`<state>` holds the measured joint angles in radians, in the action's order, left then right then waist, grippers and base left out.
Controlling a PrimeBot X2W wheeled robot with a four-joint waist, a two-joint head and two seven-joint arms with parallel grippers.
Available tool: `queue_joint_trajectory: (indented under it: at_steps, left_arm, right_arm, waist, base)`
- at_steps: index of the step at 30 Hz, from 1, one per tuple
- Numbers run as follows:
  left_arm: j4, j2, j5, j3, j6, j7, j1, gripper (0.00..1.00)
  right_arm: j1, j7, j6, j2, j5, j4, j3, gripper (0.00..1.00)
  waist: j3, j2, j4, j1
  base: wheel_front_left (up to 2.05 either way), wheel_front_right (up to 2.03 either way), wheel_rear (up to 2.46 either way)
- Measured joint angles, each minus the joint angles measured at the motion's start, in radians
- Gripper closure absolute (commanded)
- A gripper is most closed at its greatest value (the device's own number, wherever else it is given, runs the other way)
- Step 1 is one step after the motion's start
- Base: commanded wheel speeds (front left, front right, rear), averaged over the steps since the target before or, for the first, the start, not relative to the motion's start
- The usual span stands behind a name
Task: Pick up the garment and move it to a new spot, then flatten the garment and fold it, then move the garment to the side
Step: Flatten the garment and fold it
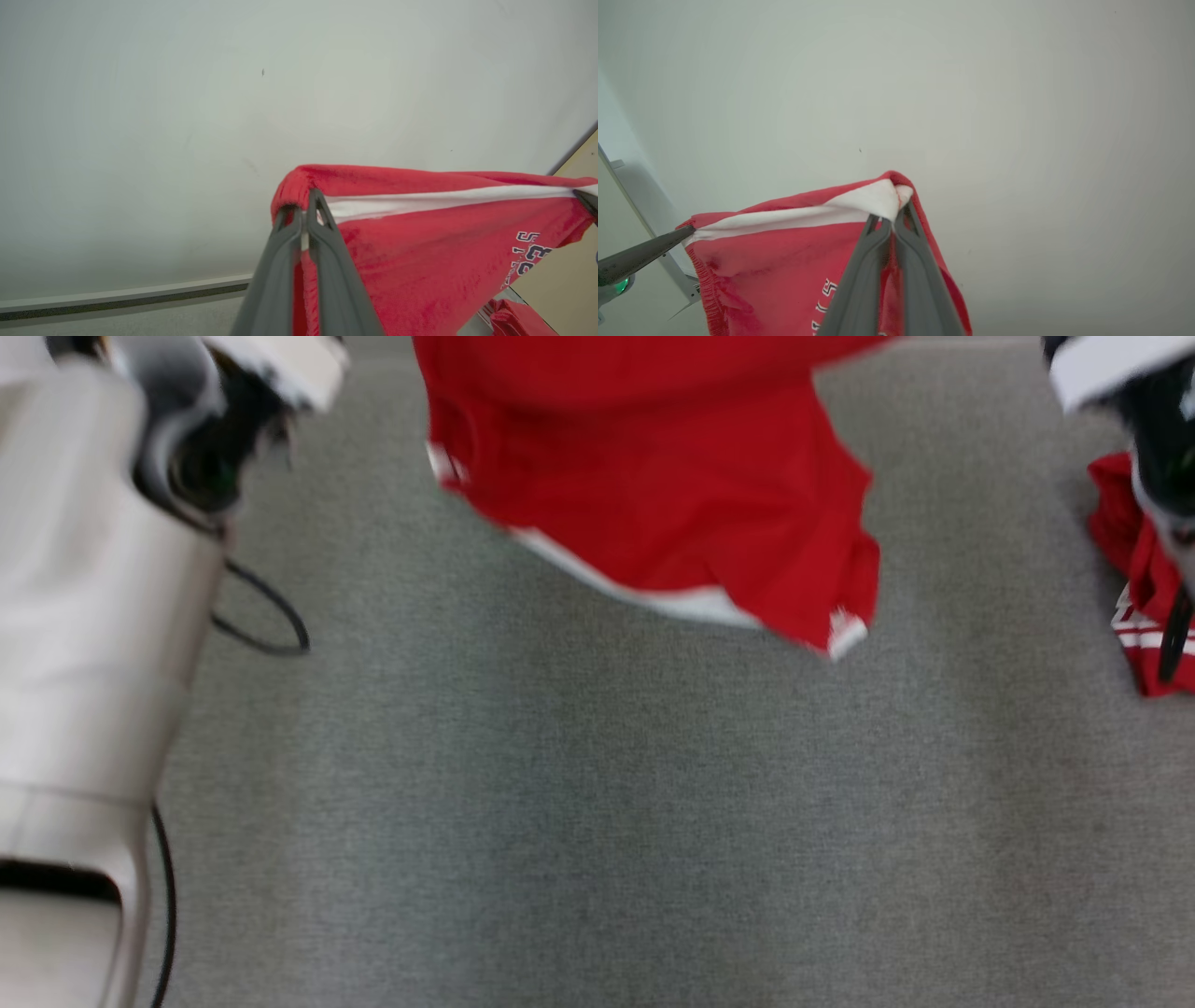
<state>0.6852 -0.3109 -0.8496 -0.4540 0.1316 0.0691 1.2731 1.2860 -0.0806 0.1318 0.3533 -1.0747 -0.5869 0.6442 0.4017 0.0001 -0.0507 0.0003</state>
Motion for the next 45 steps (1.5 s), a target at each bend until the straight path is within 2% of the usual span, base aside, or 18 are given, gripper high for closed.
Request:
queue_joint_trajectory:
  at_steps: [5, 9, 19, 24, 30, 36, 45]
  left_arm:
    - [0.089, 0.006, -0.02, -0.013, 0.0, -0.061, 0.162, 1.0]
    - [0.151, 0.006, -0.043, -0.033, 0.0, -0.089, 0.239, 1.0]
    - [0.22, -0.022, -0.12, -0.087, 0.0, -0.123, 0.295, 1.0]
    - [0.221, -0.03, -0.148, -0.169, 0.0, -0.13, 0.22, 1.0]
    - [0.157, -0.063, -0.181, -0.318, 0.0, -0.077, 0.056, 1.0]
    - [0.035, -0.132, -0.29, -0.423, 0.0, 0.002, -0.127, 1.0]
    - [-0.151, -0.226, -0.42, -0.525, 0.0, 0.139, -0.374, 1.0]
  right_arm:
    - [0.164, -0.081, 0.0, -0.019, 0.017, -0.082, 0.026, 1.0]
    - [0.24, -0.117, 0.0, -0.018, 0.017, -0.112, 0.059, 1.0]
    - [0.3, -0.152, 0.0, -0.019, -0.023, -0.135, 0.128, 1.0]
    - [0.2, -0.158, 0.0, -0.016, -0.057, -0.139, 0.206, 1.0]
    - [0.045, -0.145, 0.0, 0.021, -0.113, -0.091, 0.324, 1.0]
    - [-0.112, -0.093, 0.0, 0.099, -0.194, 0.009, 0.436, 1.0]
    - [-0.355, -0.008, 0.0, 0.247, -0.283, 0.175, 0.566, 1.0]
  waist:
    - [0.066, 0.0, -0.013, 0.0]
    - [0.067, 0.0, -0.023, 0.0]
    - [0.036, -0.0001, -0.037, 0.0]
    - [-0.008, 0.0, -0.037, -0.0001]
    - [-0.084, -0.0001, -0.039, -0.0002]
    - [-0.173, -0.0001, -0.035, -0.0004]
    - [-0.31, 0.0, -0.017, -0.0005]
  base:
    - [0.0, 0.0, 0.0]
    - [0.0, 0.0, 0.0]
    - [0.0, 0.0, 0.0]
    - [0.0, 0.0, 0.0]
    - [0.0, 0.0, 0.0]
    - [0.0, 0.0, 0.0]
    - [0.0, 0.0, 0.0]
